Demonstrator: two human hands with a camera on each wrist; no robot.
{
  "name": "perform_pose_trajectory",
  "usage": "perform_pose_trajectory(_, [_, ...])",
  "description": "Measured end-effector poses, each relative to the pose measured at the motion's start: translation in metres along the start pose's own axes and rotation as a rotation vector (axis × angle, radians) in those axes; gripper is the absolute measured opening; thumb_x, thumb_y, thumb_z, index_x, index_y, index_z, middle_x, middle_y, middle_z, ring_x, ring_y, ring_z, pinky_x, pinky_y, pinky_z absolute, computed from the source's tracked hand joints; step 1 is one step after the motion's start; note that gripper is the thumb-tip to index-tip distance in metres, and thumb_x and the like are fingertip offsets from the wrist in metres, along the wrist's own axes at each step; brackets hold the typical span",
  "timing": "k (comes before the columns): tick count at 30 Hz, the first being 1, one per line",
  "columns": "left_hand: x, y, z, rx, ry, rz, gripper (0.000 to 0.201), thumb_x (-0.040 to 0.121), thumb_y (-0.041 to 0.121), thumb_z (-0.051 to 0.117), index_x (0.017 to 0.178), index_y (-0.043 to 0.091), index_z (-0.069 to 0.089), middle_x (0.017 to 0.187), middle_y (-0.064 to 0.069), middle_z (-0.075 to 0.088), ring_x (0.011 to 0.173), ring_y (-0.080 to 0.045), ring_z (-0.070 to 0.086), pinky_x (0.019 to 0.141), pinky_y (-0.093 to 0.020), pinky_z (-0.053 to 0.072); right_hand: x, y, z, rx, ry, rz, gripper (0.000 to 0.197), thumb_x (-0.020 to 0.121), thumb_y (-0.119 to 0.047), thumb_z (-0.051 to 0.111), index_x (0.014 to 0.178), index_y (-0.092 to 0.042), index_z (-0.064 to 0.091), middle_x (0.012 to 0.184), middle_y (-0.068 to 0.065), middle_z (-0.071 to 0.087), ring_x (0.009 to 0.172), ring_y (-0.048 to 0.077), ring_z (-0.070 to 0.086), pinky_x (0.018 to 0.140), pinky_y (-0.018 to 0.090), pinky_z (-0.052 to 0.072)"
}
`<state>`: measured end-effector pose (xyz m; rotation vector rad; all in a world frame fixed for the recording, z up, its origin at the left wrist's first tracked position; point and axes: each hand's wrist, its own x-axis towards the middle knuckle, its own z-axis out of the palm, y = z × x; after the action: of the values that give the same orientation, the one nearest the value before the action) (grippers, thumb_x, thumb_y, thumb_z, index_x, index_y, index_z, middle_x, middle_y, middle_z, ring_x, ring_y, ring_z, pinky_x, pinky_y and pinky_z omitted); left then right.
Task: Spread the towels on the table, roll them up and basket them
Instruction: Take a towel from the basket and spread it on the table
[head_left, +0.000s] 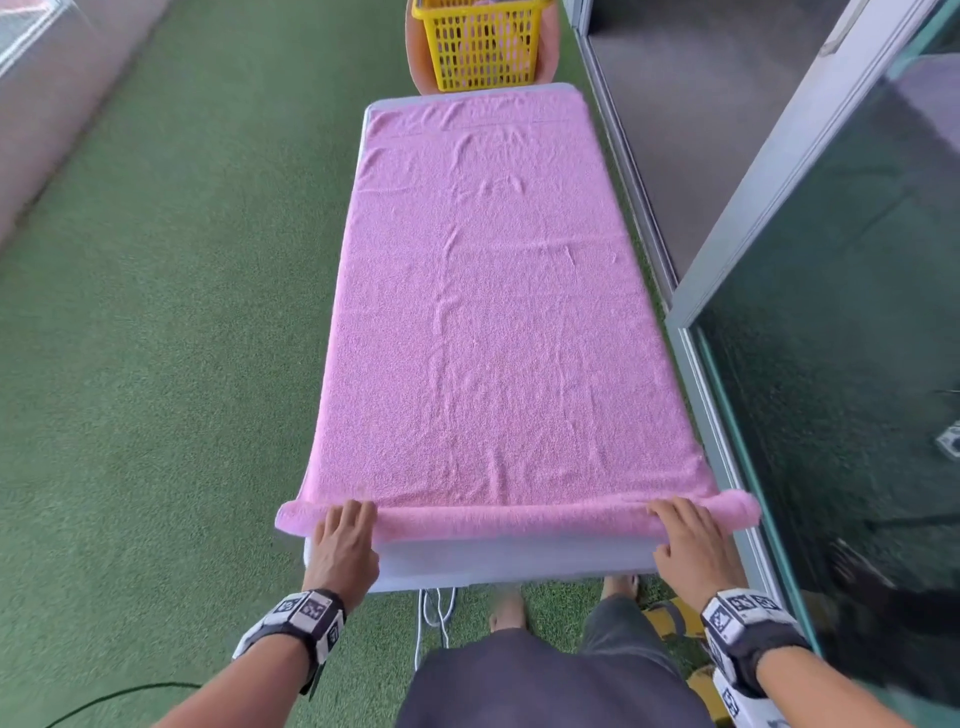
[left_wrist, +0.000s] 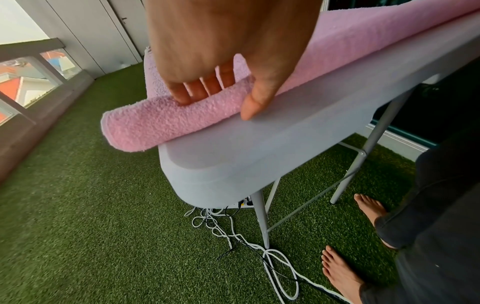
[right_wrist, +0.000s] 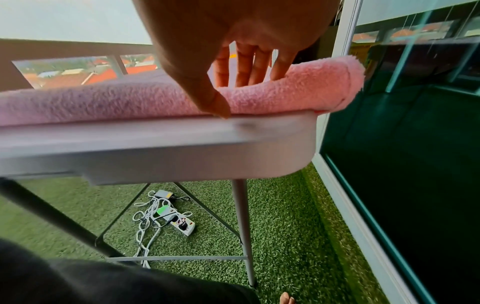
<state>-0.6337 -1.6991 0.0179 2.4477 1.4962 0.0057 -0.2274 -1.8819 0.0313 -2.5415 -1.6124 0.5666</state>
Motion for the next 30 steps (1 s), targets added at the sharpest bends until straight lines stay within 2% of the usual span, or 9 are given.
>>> perform_pose_trajectory(2, [0.000, -0.006, 0.006, -0.022, 0.029, -0.001, 0.047, 0.057, -0.007, 0.073, 0.098, 0.012, 0.059, 0.090, -0.002, 0.060, 0.078, -0.017, 0.050, 0.071, -0.034, 0.049, 0.000, 0.011, 0.007, 0.033, 0.037, 0.008, 0.053, 0.071, 0.000, 0.069, 0.118, -0.022, 0.062, 0.120, -0.004, 0.059, 0.113, 0.019, 0.055, 0.101, 0.038, 0.043])
perform_pose_trajectory(6, [0.008, -0.022, 0.025, -0.154, 0.103, 0.006, 0.039, 0.066, -0.018, 0.071, 0.095, 0.007, 0.063, 0.090, -0.007, 0.068, 0.078, -0.022, 0.060, 0.071, -0.043, 0.056, -0.001, 0.018, 0.009, 0.085, 0.104, 0.026, 0.051, 0.074, 0.005, 0.066, 0.120, -0.017, 0.065, 0.120, 0.000, 0.063, 0.115, 0.022, 0.056, 0.105, 0.039, 0.041])
perform_pose_trajectory(15, [-0.026, -0.021, 0.023, -0.086, 0.078, 0.053, 0.035, 0.059, -0.010, 0.079, 0.084, 0.011, 0.065, 0.078, 0.001, 0.066, 0.067, -0.013, 0.057, 0.067, -0.030, 0.051, -0.019, 0.025, 0.017, 0.002, 0.069, 0.039, 0.042, 0.071, -0.004, 0.074, 0.111, -0.018, 0.067, 0.109, -0.004, 0.067, 0.103, 0.018, 0.061, 0.097, 0.037, 0.047])
perform_pose_trajectory(20, [-0.014, -0.020, 0.007, -0.076, 0.074, 0.094, 0.028, 0.086, 0.003, 0.060, 0.070, 0.025, 0.050, 0.064, 0.010, 0.056, 0.056, -0.010, 0.051, 0.062, -0.030, 0.046, -0.012, 0.018, 0.004, -0.121, 0.025, 0.036, 0.022, 0.081, -0.020, 0.058, 0.099, -0.030, 0.066, 0.101, -0.012, 0.066, 0.101, 0.015, 0.061, 0.097, 0.040, 0.038])
perform_pose_trajectory(22, [-0.001, -0.022, 0.005, -0.098, 0.105, 0.075, 0.020, 0.091, 0.005, 0.043, 0.086, 0.015, 0.059, 0.079, -0.003, 0.065, 0.070, -0.020, 0.060, 0.072, -0.046, 0.054, -0.002, 0.020, -0.003, -0.094, 0.106, 0.033, 0.031, 0.087, -0.015, 0.055, 0.113, -0.025, 0.066, 0.116, -0.006, 0.065, 0.108, 0.018, 0.059, 0.101, 0.042, 0.037])
perform_pose_trajectory(23, [0.004, -0.024, 0.008, -0.083, 0.123, 0.032, 0.026, 0.092, 0.005, 0.039, 0.105, 0.007, 0.061, 0.099, -0.012, 0.068, 0.090, -0.029, 0.064, 0.087, -0.054, 0.051, 0.002, 0.021, -0.005, -0.073, 0.168, 0.043, 0.036, 0.088, -0.012, 0.054, 0.122, -0.020, 0.063, 0.124, -0.001, 0.062, 0.112, 0.021, 0.056, 0.102, 0.043, 0.036])
perform_pose_trajectory(25, [0.006, -0.025, 0.015, -0.096, 0.078, -0.031, 0.040, 0.098, 0.014, 0.035, 0.134, 0.003, 0.049, 0.136, -0.018, 0.051, 0.129, -0.035, 0.046, 0.111, -0.052, 0.030, 0.003, 0.020, -0.001, 0.004, 0.212, 0.057, 0.039, 0.094, -0.014, 0.049, 0.132, -0.015, 0.055, 0.136, 0.004, 0.054, 0.123, 0.025, 0.050, 0.105, 0.044, 0.036])
perform_pose_trajectory(27, [-0.004, -0.023, 0.027, -0.125, 0.012, 0.012, 0.052, 0.101, 0.035, 0.025, 0.140, 0.004, 0.039, 0.145, -0.015, 0.034, 0.138, -0.033, 0.030, 0.114, -0.048, 0.023, -0.007, 0.020, 0.013, 0.046, 0.133, 0.012, 0.042, 0.097, -0.023, 0.045, 0.138, -0.015, 0.050, 0.144, 0.004, 0.048, 0.132, 0.023, 0.045, 0.110, 0.043, 0.035])
perform_pose_trajectory(30, [-0.020, -0.020, 0.037, 0.001, 0.001, 0.110, 0.064, 0.086, 0.025, 0.064, 0.141, 0.004, 0.038, 0.145, -0.016, 0.037, 0.137, -0.031, 0.033, 0.110, -0.051, 0.030, -0.025, 0.021, 0.026, 0.004, 0.027, 0.022, 0.057, 0.084, -0.016, 0.064, 0.139, -0.017, 0.049, 0.144, 0.001, 0.047, 0.134, 0.022, 0.042, 0.113, 0.044, 0.031])
